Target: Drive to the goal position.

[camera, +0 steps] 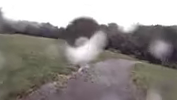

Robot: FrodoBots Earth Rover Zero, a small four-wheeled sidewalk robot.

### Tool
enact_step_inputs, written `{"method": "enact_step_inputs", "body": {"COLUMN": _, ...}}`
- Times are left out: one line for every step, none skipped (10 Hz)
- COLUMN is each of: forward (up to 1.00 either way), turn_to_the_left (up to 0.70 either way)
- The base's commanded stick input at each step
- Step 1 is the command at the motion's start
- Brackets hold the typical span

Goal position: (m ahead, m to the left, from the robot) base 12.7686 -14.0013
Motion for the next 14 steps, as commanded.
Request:
{"method": "enact_step_inputs", "body": {"forward": 0.85, "turn_to_the_left": -0.34}}
{"method": "enact_step_inputs", "body": {"forward": 0.85, "turn_to_the_left": -0.34}}
{"method": "enact_step_inputs", "body": {"forward": 0.85, "turn_to_the_left": -0.34}}
{"method": "enact_step_inputs", "body": {"forward": 0.85, "turn_to_the_left": -0.34}}
{"method": "enact_step_inputs", "body": {"forward": 0.85, "turn_to_the_left": -0.34}}
{"method": "enact_step_inputs", "body": {"forward": 0.85, "turn_to_the_left": -0.34}}
{"method": "enact_step_inputs", "body": {"forward": 0.85, "turn_to_the_left": -0.34}}
{"method": "enact_step_inputs", "body": {"forward": 0.85, "turn_to_the_left": -0.34}}
{"method": "enact_step_inputs", "body": {"forward": 0.85, "turn_to_the_left": -0.34}}
{"method": "enact_step_inputs", "body": {"forward": 0.85, "turn_to_the_left": -0.34}}
{"method": "enact_step_inputs", "body": {"forward": 0.85, "turn_to_the_left": -0.34}}
{"method": "enact_step_inputs", "body": {"forward": 0.85, "turn_to_the_left": 0.00}}
{"method": "enact_step_inputs", "body": {"forward": 0.85, "turn_to_the_left": 0.00}}
{"method": "enact_step_inputs", "body": {"forward": 0.85, "turn_to_the_left": 0.00}}
